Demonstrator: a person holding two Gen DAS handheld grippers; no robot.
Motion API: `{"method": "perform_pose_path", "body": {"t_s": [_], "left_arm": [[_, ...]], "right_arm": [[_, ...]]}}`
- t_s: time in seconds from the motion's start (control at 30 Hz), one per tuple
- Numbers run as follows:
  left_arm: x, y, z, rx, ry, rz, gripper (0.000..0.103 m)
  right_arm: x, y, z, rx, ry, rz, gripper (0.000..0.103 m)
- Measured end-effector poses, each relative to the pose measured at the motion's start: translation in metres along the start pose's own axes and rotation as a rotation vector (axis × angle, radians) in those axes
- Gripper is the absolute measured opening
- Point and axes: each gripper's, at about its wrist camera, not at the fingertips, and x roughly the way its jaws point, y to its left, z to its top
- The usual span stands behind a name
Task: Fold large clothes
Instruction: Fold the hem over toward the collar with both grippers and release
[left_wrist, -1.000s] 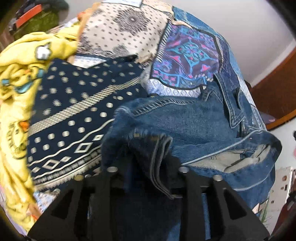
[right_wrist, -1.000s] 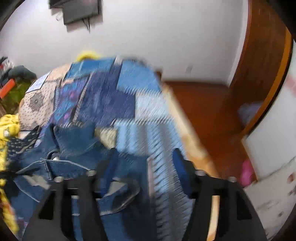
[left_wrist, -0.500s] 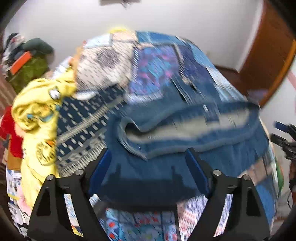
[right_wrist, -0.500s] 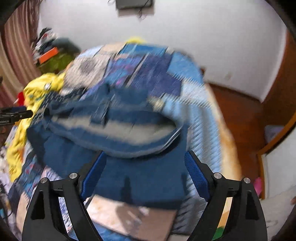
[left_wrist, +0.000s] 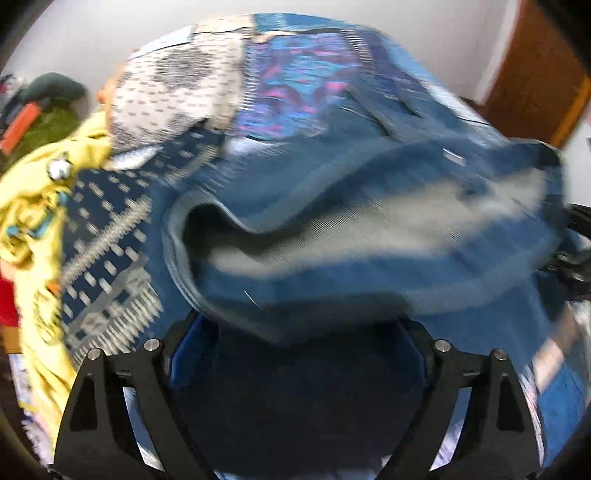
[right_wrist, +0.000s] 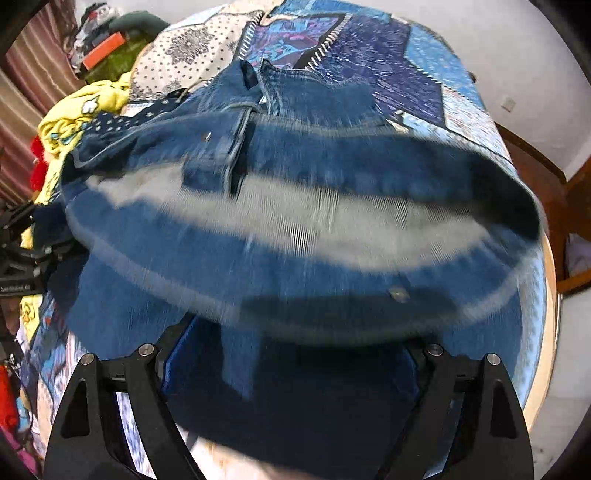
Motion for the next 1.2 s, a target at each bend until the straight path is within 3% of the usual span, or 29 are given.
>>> {"method": "perform_pose_path", "body": {"t_s": [0.1,0.17,0.33,0.43,0.63,0.77,0.87,1.0,1.13,1.2], "left_arm": [[0.019,0.022,0.033,-0.055,0.05,0.049,0.082],[0.022,0.034,0.051,-0.091,0.064,0.016,0.082],[-0.017,0.054,0.082,-0.225,-0.118,0.038,0.083],[-0.037,0.063,0.081,-0.27,-0.168,0.044,0.083],[-0.048,0.043,0.038,-0.179,-0.126,-0.038,0.083],[-0.043,0.019,-0.002,-0.093,-0.071,-0.054,0.083],[-0.036,0.001,-0.03,-0.025,-0.036,-0.037,0.083],[-0.031,-0.011,-0.061,0.062,-0.06,0.068,0.084],[-0.044,-0.004,-0.079,0.052,-0.108,0.06,0.086],[-0.048,0.0,-0.086,0.042,-0.119,0.087,0.094]], "right_arm": [[0.003,-0.007,0.028,0.028,-0.02,-0.046,0.084],[0.0,-0.017,0.051,0.097,-0.068,-0.055,0.084],[-0.021,-0.028,0.066,0.241,-0.237,-0.143,0.085],[-0.033,-0.019,0.056,0.24,-0.296,-0.105,0.085],[-0.047,0.03,0.021,0.073,-0.307,-0.046,0.085],[-0.033,0.062,-0.004,-0.044,-0.254,-0.017,0.085],[-0.016,0.067,-0.02,-0.051,-0.192,-0.022,0.085],[-0.007,0.05,-0.035,-0.016,-0.162,0.001,0.085],[-0.022,0.019,-0.053,0.088,-0.185,-0.006,0.085],[-0.029,0.002,-0.063,0.116,-0.183,-0.068,0.085]]}}
